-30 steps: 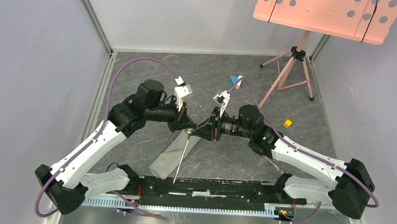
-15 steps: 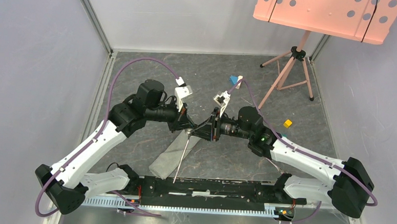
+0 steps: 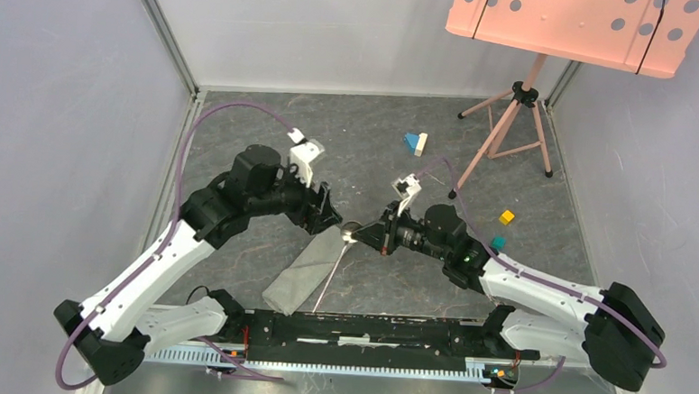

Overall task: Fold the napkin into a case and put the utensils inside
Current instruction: Pass from the left arm to the right, then insert the spoon into the folded napkin.

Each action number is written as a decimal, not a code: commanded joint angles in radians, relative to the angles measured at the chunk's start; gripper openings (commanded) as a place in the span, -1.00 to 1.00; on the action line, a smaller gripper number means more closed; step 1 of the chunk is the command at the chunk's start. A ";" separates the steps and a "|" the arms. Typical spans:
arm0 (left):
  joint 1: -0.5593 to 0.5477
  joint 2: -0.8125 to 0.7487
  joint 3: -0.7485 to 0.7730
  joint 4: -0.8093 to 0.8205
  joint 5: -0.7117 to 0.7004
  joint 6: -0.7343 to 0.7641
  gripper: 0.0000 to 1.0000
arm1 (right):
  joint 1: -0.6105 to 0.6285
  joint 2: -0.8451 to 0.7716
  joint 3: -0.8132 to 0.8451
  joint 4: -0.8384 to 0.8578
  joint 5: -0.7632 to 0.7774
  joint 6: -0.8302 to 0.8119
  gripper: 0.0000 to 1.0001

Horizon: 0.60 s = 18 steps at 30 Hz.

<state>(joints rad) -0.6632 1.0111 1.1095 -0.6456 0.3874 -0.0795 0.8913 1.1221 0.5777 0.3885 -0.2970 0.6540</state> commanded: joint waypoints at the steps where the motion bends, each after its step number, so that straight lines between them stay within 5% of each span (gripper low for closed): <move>1: 0.003 -0.107 -0.025 -0.079 -0.479 -0.386 0.68 | -0.043 -0.078 -0.116 0.092 0.267 0.059 -1.00; 3: 0.004 -0.146 -0.062 -0.188 -0.609 -0.570 0.64 | -0.073 -0.073 -0.161 0.153 0.316 0.078 -0.99; 12: 0.001 -0.372 -0.453 -0.239 -0.482 -0.997 -0.28 | -0.196 0.161 -0.163 0.373 0.259 0.110 -1.00; 18: 0.002 -0.461 -0.598 -0.262 -0.347 -1.147 -0.44 | -0.203 0.273 -0.104 0.380 0.267 0.064 -0.99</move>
<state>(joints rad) -0.6598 0.5961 0.5594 -0.8978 -0.0467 -1.0367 0.6926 1.3491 0.3981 0.6567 -0.0334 0.7425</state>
